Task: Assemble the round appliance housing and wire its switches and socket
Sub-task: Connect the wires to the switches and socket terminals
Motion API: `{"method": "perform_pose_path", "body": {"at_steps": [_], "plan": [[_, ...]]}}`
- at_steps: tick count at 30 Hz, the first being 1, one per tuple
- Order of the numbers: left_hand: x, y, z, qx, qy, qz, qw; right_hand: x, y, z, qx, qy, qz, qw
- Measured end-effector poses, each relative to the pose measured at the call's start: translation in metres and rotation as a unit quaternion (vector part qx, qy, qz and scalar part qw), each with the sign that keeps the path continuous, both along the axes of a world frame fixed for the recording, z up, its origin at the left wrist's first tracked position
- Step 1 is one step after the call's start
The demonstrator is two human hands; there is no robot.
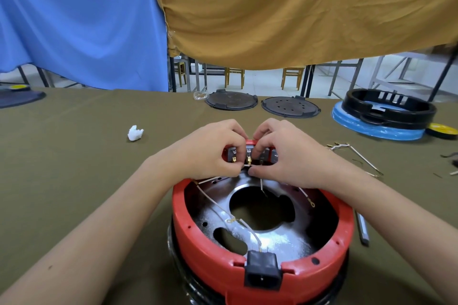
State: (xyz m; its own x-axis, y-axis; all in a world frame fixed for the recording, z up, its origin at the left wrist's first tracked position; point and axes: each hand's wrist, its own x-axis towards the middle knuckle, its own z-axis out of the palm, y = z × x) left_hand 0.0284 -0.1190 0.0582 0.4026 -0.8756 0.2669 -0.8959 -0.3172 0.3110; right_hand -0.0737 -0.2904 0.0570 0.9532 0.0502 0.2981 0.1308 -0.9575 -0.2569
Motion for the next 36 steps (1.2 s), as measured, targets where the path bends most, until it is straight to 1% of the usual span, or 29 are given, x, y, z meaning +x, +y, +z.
{"method": "perform_pose_path", "body": {"at_steps": [16, 22, 28, 36], "plan": [[-0.0019, 0.0004, 0.0017, -0.005, 0.007, 0.009, 1.000, 0.0019, -0.0018, -0.0002, 0.001, 0.003, 0.014, 1.000], [-0.0019, 0.0003, 0.0022, -0.001, -0.003, 0.011, 1.000, 0.0026, -0.0013, -0.0002, -0.007, -0.001, 0.011, 1.000], [-0.0003, 0.0006, 0.0018, -0.004, -0.004, 0.017, 1.000, 0.0044, 0.0004, -0.0003, -0.035, -0.012, 0.023, 0.999], [-0.0024, 0.0011, 0.0036, -0.020, -0.009, 0.028, 0.999, 0.0065, 0.0013, -0.0018, -0.056, -0.030, 0.010, 0.998]]}}
